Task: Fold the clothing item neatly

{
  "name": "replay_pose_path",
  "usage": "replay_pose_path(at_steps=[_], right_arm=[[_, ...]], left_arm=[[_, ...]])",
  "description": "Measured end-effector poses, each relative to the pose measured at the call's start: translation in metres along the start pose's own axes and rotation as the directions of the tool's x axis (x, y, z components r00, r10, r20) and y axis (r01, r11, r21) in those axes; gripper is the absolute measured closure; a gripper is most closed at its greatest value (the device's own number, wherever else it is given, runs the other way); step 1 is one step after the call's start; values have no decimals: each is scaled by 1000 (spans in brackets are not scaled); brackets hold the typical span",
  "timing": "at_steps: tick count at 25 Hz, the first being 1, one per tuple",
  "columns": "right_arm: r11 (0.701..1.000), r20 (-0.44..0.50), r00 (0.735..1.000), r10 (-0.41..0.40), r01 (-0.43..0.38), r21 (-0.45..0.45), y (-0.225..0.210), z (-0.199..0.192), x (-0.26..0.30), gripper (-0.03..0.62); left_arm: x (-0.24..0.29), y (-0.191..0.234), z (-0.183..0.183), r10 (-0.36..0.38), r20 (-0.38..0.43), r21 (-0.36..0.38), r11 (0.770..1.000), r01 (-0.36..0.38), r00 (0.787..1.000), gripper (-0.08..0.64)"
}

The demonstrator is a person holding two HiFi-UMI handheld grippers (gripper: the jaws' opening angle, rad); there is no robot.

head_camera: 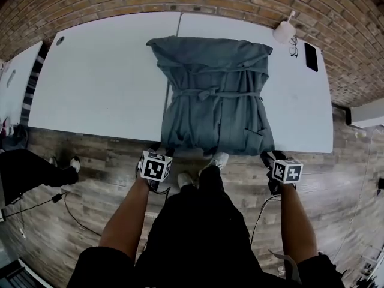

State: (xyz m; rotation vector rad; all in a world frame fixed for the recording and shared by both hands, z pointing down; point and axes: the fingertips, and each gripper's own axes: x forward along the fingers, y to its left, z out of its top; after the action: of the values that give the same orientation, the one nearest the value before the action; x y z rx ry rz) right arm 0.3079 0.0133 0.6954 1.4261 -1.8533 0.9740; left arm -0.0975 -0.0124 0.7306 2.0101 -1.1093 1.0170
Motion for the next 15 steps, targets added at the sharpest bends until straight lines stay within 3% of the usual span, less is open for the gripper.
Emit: replay_pose_path(at_steps=[2, 3, 4, 5, 6, 10, 15], right_arm=[[1000, -36, 999, 27, -28, -11, 5, -5, 9, 373], [999, -50, 998, 35, -37, -32, 10, -8, 11, 374], [998, -56, 998, 31, -34, -57, 13, -10, 11, 397], [996, -54, 998, 23, -27, -79, 16, -11, 9, 506], [995, -47, 999, 23, -27, -96, 18, -10, 6, 559], [982, -21, 993, 120, -122, -141, 35, -2, -12, 566], [950, 30, 972, 233, -221, -223, 55, 19, -57, 566]], left_arm=[[4, -4, 4, -18, -31, 14, 1000, 19, 999, 363], [3, -9, 4, -31, -51, 19, 999, 32, 998, 544], [0, -14, 3, -45, -68, 19, 999, 46, 997, 554], [-3, -19, 1, -61, -81, 13, 998, 62, 995, 554], [-6, -23, -1, -76, -89, 6, 997, 77, 993, 554], [-26, -34, -4, -134, -87, 11, 991, 136, 987, 554], [-69, -52, 17, -248, 9, 54, 967, 247, 969, 554]])
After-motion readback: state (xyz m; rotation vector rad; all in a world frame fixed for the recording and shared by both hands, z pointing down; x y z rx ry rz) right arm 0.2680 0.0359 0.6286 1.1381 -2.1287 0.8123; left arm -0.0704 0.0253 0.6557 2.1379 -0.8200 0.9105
